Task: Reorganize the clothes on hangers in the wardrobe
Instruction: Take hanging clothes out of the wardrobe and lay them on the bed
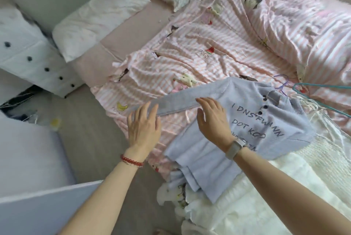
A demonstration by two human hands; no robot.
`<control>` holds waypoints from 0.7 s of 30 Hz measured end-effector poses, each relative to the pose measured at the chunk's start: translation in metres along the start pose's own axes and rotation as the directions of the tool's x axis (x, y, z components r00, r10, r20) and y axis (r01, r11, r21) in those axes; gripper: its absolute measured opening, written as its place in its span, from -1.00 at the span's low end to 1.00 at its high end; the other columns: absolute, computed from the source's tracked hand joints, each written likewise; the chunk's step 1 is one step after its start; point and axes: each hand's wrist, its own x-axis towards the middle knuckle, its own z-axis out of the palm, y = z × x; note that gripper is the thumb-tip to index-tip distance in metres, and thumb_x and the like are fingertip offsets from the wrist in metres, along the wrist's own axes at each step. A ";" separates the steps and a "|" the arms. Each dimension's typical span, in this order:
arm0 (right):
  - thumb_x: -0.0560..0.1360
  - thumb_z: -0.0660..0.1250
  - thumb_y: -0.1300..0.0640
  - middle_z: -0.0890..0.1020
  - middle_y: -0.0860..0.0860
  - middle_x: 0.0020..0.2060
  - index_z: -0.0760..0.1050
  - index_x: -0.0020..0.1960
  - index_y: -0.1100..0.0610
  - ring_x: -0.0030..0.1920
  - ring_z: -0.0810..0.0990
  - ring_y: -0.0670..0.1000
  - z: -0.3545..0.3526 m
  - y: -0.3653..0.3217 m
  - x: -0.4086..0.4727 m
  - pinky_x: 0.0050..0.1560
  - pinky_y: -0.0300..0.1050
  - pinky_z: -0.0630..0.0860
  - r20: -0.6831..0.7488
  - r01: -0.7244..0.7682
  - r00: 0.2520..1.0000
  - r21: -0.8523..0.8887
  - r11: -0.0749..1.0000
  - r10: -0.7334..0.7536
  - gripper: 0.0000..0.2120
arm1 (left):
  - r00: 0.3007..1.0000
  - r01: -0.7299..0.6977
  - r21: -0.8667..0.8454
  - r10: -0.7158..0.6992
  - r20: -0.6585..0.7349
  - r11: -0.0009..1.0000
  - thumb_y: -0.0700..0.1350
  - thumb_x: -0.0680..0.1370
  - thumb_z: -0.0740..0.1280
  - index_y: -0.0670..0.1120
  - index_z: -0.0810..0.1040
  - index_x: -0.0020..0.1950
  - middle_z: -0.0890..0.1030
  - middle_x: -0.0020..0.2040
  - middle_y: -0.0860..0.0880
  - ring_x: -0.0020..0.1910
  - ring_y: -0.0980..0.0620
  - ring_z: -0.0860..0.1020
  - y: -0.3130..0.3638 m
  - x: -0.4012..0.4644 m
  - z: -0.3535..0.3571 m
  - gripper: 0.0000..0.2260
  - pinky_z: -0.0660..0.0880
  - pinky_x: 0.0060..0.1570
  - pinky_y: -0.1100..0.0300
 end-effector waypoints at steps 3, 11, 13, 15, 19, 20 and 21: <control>0.49 0.20 0.27 0.56 0.16 0.15 0.47 0.22 0.24 0.19 0.48 0.20 0.028 -0.097 -0.026 0.19 0.12 0.38 0.097 0.211 0.971 0.062 0.975 -0.217 -0.70 | 0.984 0.110 0.014 -0.107 -0.142 0.994 -0.22 0.46 0.35 -0.18 0.52 0.22 0.53 0.19 -0.18 0.16 -0.18 0.50 -0.070 -0.067 -0.054 -0.68 0.36 0.14 -0.14; 0.41 0.22 0.27 0.61 0.17 0.06 0.52 0.14 0.28 0.13 0.54 0.21 0.105 -0.337 -0.136 0.15 0.12 0.46 0.270 0.696 0.615 0.253 0.671 -0.740 -0.68 | 0.838 0.481 0.151 -0.402 -0.369 0.864 -0.25 0.39 0.42 -0.19 0.57 0.12 0.58 0.10 -0.18 0.07 -0.15 0.57 -0.227 -0.301 -0.167 -0.69 0.45 0.07 -0.11; 0.43 0.24 0.25 0.59 0.16 0.12 0.50 0.19 0.26 0.18 0.52 0.22 0.127 -0.392 -0.167 0.18 0.13 0.42 0.275 0.773 0.497 0.291 0.564 -0.823 -0.66 | 0.751 0.612 0.163 -0.504 -0.426 0.773 -0.24 0.39 0.42 -0.19 0.57 0.13 0.58 0.11 -0.20 0.11 -0.16 0.56 -0.259 -0.361 -0.192 -0.69 0.43 0.11 -0.16; 0.45 0.27 0.26 0.56 0.18 0.16 0.48 0.23 0.26 0.23 0.48 0.23 0.147 -0.444 -0.198 0.21 0.17 0.40 0.263 0.817 0.386 0.347 0.460 -0.884 -0.65 | 0.646 0.733 0.170 -0.596 -0.477 0.659 -0.21 0.41 0.41 -0.18 0.57 0.14 0.57 0.13 -0.19 0.15 -0.16 0.53 -0.286 -0.418 -0.218 -0.69 0.39 0.15 -0.20; 0.47 0.27 0.26 0.53 0.19 0.20 0.45 0.26 0.25 0.27 0.43 0.23 0.178 -0.540 -0.260 0.26 0.14 0.36 0.233 0.845 0.190 0.456 0.279 -0.954 -0.64 | 0.417 0.901 0.162 -0.701 -0.578 0.403 -0.15 0.46 0.35 -0.13 0.55 0.17 0.54 0.20 -0.15 0.25 -0.15 0.46 -0.321 -0.515 -0.266 -0.71 0.28 0.25 -0.22; 0.48 0.26 0.25 0.52 0.18 0.21 0.45 0.27 0.24 0.28 0.43 0.22 0.184 -0.562 -0.274 0.26 0.12 0.35 0.225 0.845 0.145 0.478 0.239 -0.963 -0.64 | 0.363 0.926 0.150 -0.714 -0.599 0.346 -0.14 0.47 0.34 -0.12 0.54 0.19 0.52 0.23 -0.15 0.28 -0.15 0.43 -0.327 -0.535 -0.277 -0.70 0.24 0.27 -0.22; 0.48 0.25 0.25 0.52 0.17 0.21 0.44 0.27 0.23 0.29 0.42 0.21 0.189 -0.583 -0.287 0.27 0.10 0.34 0.214 0.842 0.104 0.500 0.201 -0.971 -0.64 | 0.316 0.945 0.140 -0.718 -0.620 0.295 -0.12 0.48 0.32 -0.11 0.53 0.21 0.51 0.25 -0.14 0.30 -0.15 0.41 -0.334 -0.554 -0.288 -0.70 0.20 0.28 -0.22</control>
